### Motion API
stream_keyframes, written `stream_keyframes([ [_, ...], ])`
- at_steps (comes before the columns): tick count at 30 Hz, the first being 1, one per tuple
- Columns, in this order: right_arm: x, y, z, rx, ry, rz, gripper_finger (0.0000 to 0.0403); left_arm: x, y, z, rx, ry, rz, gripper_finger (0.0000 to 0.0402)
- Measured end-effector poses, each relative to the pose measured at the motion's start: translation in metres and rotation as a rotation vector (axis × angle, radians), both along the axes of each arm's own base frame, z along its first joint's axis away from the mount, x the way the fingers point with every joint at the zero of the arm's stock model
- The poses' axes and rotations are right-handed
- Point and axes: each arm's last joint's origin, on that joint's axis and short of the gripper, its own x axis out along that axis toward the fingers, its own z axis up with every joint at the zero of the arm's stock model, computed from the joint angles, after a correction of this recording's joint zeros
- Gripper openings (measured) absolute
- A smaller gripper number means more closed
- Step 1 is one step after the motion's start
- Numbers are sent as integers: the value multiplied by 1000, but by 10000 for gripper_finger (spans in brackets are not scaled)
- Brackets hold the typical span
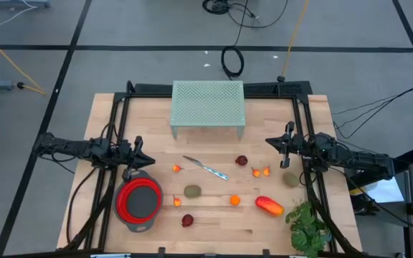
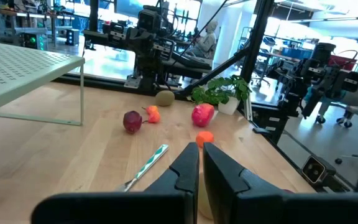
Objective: Pick & Place Fruit
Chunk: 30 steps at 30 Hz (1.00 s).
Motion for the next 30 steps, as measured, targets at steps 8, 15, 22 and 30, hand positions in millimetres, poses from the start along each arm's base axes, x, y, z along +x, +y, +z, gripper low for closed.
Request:
stream_keyframes([
  [8, 0, 0, 0, 0, 0, 0, 0, 0, 0, 0, 0, 0, 0, 21],
  [15, 0, 0, 0, 0, 0, 0, 0, 0, 2, 4, -17, -44, 57, 21],
  [22, 0, 0, 0, -5, 1, -1, 0, -4, 7, 31, -221, -260, 175, 21],
  [30, 0, 0, 0, -7, 1, -1, 0, -6, 7, 70, -305, -60, 200, 21],
])
